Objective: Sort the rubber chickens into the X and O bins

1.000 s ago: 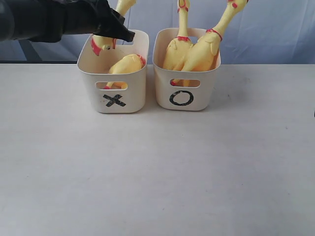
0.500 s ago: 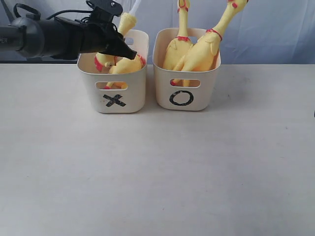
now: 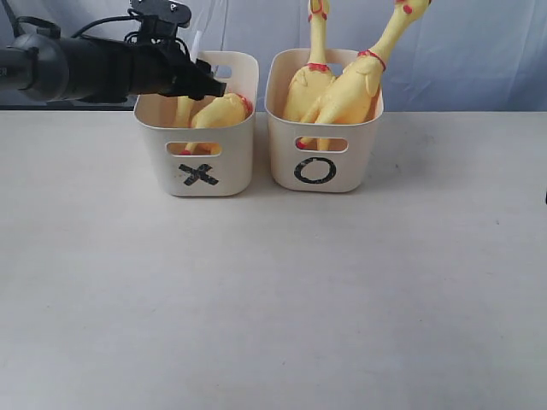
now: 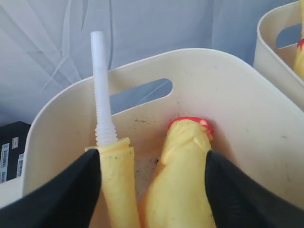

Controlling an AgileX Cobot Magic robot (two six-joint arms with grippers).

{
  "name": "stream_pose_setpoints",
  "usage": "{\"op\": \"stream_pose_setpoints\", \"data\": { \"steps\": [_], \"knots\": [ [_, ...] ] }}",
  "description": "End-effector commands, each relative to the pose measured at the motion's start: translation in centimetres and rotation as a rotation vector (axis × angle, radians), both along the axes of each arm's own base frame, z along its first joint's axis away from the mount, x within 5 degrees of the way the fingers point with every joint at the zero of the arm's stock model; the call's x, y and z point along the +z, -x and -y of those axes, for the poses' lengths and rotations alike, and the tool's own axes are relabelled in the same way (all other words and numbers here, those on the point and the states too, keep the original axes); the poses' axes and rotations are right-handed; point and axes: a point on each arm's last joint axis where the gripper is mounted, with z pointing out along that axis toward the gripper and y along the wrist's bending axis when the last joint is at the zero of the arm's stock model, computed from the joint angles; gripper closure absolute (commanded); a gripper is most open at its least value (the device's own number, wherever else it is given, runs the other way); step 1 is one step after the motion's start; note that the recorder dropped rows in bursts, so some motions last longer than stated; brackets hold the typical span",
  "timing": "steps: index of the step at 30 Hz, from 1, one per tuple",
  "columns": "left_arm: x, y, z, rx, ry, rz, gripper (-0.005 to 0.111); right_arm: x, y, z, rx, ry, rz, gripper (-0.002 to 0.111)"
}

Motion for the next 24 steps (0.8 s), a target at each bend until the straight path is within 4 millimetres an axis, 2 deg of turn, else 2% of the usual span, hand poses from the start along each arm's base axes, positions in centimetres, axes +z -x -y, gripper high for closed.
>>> {"op": "stream_pose_setpoints", "data": {
  "steps": [1,4,6,8,9,10,17,24],
  "knots": [
    [2.5,0.4,0.2,-0.017,0.080,0.030,0.046,0.0,0.1,0.0,0.001,0.000,0.008,0.108],
    [4.8,1.1,0.6,-0.072,0.116,0.065,0.050,0.0,0.1,0.1,0.001,0.004,0.010,0.108],
    [6.4,1.8,0.7,-0.106,0.135,0.088,0.067,0.0,0.1,0.1,0.001,0.007,0.011,0.108],
    [7.1,2.5,0.6,-0.128,0.131,0.097,0.086,0.0,0.1,0.1,0.001,0.007,0.011,0.108],
    [7.8,3.2,0.5,-0.150,0.113,0.106,0.100,0.0,0.1,0.1,0.001,0.006,0.013,0.108],
    [8.0,3.6,0.6,-0.172,0.105,0.108,0.107,0.0,0.1,0.1,0.001,0.005,0.015,0.108],
    [9.6,6.9,-0.3,-0.195,0.096,0.101,0.106,0.3,-0.1,0.0,0.000,-0.006,0.044,0.108],
    [11.6,11.9,-1.6,-0.216,0.095,0.102,0.106,-0.5,0.3,0.1,0.003,0.022,-0.039,0.108]
  ]
}}
